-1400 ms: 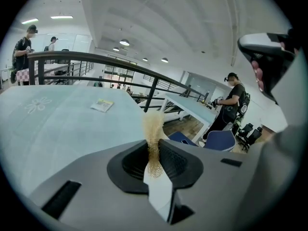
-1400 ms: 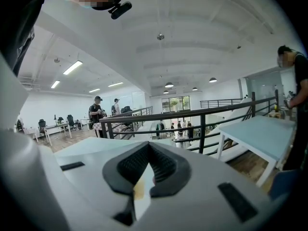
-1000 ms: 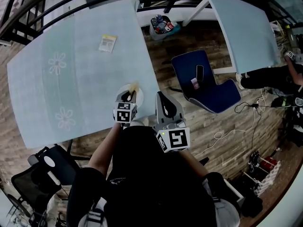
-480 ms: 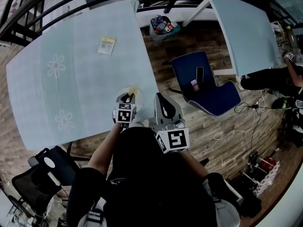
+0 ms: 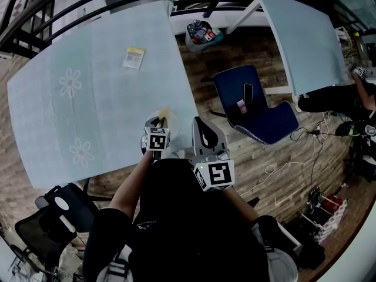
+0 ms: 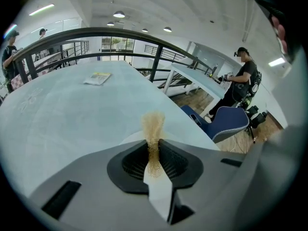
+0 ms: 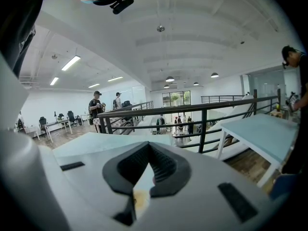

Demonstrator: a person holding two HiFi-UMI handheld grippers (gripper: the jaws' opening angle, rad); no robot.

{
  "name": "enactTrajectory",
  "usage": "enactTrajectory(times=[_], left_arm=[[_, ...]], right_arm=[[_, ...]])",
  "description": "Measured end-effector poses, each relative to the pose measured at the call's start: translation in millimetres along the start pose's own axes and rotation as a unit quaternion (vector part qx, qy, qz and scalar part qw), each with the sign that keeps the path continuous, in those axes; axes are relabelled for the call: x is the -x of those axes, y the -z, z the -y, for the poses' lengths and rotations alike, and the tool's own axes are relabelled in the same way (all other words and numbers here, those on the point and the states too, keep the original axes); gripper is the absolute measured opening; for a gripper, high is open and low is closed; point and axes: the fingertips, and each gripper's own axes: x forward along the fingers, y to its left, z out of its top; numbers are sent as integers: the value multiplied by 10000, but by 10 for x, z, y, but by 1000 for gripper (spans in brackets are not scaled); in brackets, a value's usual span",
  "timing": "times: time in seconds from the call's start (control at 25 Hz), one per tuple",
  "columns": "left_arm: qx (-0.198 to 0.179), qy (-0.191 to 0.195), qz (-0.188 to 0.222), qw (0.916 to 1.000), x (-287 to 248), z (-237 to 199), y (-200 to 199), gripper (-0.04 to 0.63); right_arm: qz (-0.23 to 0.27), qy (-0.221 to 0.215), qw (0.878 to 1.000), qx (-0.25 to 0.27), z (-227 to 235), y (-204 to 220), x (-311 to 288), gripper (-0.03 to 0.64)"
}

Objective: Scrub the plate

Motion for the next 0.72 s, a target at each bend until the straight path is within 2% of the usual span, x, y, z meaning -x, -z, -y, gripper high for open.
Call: enactTrajectory(times=[0.32,0.72], left_arm=[[22,-55,-70,10000,2,-79,29,66],[162,-210,-23,9996,128,-376,103,65]], right_arm=[[-23,22,10000,19,-89,49,2,5],[-2,9,10000,42,-278,55,-24,3]])
